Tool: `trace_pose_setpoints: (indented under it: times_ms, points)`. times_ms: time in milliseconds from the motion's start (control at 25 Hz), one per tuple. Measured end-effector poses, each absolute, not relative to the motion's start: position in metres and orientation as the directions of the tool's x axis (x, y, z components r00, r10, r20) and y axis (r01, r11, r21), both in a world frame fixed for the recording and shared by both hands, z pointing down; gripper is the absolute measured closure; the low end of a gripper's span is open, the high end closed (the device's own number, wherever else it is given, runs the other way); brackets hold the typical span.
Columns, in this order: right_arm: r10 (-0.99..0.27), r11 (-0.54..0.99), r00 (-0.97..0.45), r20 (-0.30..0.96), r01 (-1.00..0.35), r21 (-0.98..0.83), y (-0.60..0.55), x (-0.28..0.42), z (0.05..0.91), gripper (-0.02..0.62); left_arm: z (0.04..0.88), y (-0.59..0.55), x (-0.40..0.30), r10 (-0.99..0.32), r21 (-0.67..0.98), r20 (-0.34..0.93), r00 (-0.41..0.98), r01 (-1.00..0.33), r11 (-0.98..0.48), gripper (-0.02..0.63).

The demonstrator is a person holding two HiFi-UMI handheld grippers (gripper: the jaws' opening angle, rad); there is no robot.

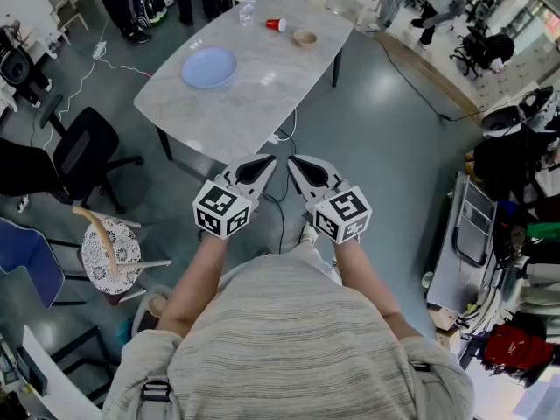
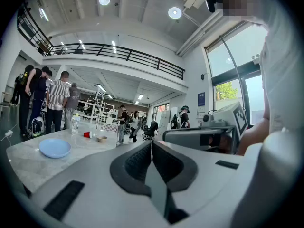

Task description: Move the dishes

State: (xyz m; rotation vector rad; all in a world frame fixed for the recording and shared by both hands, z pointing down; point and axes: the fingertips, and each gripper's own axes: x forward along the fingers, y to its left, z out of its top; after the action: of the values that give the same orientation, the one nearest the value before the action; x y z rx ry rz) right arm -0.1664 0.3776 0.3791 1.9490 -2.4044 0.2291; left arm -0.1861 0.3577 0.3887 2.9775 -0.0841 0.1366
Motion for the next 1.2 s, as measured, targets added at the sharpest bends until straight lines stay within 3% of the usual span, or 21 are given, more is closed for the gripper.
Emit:
trace_pose_setpoints:
  times_ms: [1200]
  points:
    - [-0.973, 0.169, -0.19, 0.131, -0.973, -0.158, 0.375, -0.151, 0.392, 0.578, 0.4, 0.356, -0.172, -0.038, 0.188, 0.117, 0.992, -0.059, -0.98, 0.583]
